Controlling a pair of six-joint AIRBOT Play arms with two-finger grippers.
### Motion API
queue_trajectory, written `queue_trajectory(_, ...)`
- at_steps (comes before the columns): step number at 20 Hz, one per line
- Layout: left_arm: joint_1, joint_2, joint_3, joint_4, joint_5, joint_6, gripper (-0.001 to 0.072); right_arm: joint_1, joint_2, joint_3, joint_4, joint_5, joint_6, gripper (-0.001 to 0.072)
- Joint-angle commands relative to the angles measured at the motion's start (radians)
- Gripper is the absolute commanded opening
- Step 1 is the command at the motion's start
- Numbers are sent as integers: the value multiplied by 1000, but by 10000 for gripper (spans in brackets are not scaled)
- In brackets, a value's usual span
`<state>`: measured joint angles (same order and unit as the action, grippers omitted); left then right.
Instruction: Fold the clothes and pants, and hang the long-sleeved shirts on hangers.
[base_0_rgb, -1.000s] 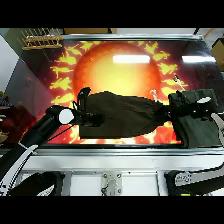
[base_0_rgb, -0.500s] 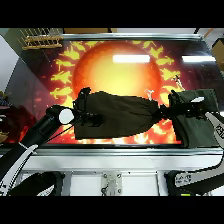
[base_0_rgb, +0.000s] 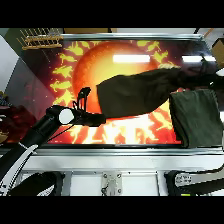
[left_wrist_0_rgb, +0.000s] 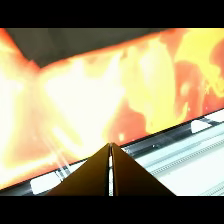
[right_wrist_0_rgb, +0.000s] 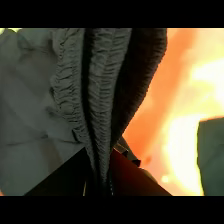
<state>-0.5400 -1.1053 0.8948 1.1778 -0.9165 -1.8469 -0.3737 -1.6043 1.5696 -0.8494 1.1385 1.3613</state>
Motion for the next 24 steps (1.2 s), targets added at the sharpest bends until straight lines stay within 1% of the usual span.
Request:
queue_trajectory(1, 0, 0, 0, 2, 3, 18, 4, -75, 19, 229, -158, -60, 287, 12)
queue_trajectory(3, 0, 0, 0, 2, 4, 18, 4, -128, 64, 249, -233, -58, 398, 11)
queue_trajectory(4, 0, 0, 0, 2, 4, 18, 4, -153, 93, 249, -282, -35, 447, 11)
queue_trajectory(6, 0, 0, 0, 3, 4, 20, 4, -184, 150, 247, -399, 62, 507, 11)
queue_trajectory(9, 0, 0, 0, 2, 3, 45, 4, -191, 235, 233, -554, 235, 514, 11)
queue_trajectory(11, 0, 0, 0, 2, 3, 45, 4, -191, 301, 196, -592, 294, 514, 12)
queue_trajectory(13, 0, 0, 0, 2, 3, 45, 4, -190, 381, 136, -625, 346, 537, 12)
queue_trajectory(15, 0, 0, 0, 2, 3, 45, 4, -190, 477, 29, -686, 381, 581, 12)
queue_trajectory(18, 0, 0, 0, 2, -1, 58, 4, -190, 610, -178, -753, 376, 629, 12)
queue_trajectory(20, 0, 0, 0, 1, -1, 60, 4, -192, 675, -331, -772, 347, 630, 12)
queue_trajectory(24, 0, 0, 0, 1, -2, 60, 4, -192, 739, -587, -773, 275, 657, 12)
